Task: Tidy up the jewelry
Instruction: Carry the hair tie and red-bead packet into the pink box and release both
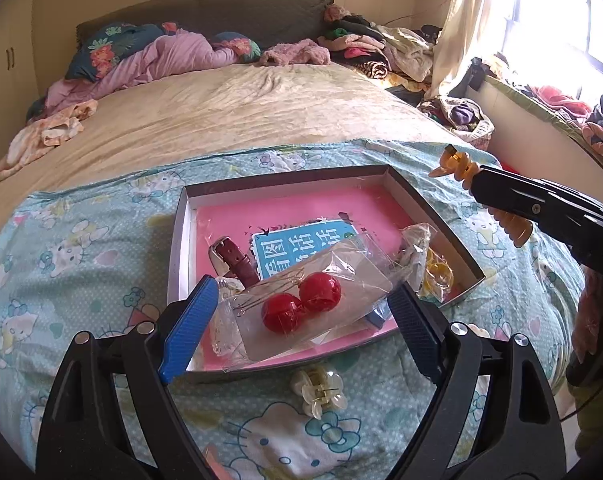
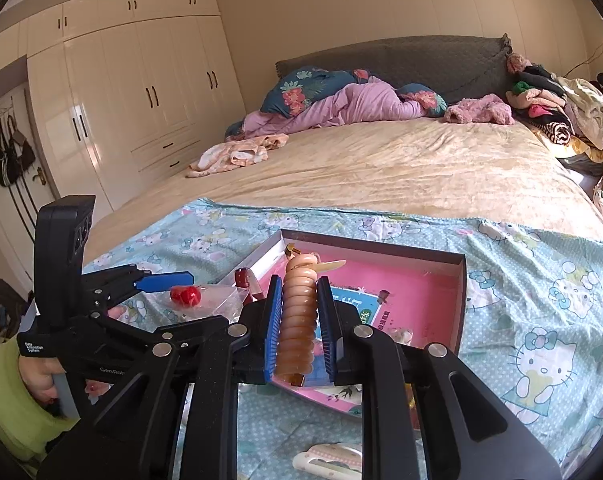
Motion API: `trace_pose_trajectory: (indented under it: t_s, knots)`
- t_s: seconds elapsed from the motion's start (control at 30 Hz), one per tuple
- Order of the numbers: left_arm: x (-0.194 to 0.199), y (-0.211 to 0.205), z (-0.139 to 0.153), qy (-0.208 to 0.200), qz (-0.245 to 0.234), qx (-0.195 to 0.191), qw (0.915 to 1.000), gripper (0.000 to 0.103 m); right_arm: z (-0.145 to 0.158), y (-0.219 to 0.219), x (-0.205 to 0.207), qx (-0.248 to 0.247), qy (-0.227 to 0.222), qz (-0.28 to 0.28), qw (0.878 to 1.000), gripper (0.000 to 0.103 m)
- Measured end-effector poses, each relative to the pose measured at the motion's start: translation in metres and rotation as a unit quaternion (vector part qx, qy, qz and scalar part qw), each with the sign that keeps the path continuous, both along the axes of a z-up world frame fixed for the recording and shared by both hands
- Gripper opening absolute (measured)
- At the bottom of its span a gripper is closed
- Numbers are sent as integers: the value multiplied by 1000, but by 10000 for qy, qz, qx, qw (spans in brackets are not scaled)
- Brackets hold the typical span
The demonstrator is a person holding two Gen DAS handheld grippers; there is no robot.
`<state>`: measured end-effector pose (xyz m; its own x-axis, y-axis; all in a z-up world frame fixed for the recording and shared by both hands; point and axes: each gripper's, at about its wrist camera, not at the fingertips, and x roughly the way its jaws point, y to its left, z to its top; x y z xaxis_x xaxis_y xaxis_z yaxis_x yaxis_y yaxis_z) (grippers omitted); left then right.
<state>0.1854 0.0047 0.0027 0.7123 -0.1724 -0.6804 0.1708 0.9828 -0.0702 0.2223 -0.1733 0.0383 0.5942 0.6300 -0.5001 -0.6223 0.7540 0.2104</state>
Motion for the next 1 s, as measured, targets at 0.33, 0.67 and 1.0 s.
trace_pose_trajectory:
  t_s: [0.33,0.67,1.0]
  knots:
    - [12,-4,-9,29,7,131,9999,79,-3,5,15,-43,35,4,10000,17]
    - [19,-7,-25,192,-35,193,9996,79,-30,9,36,-171,326,-103,9993,17]
    - [25,-1,-45,422,21,147,9990,79,-52,10,46,-260,578,-154,9979,17]
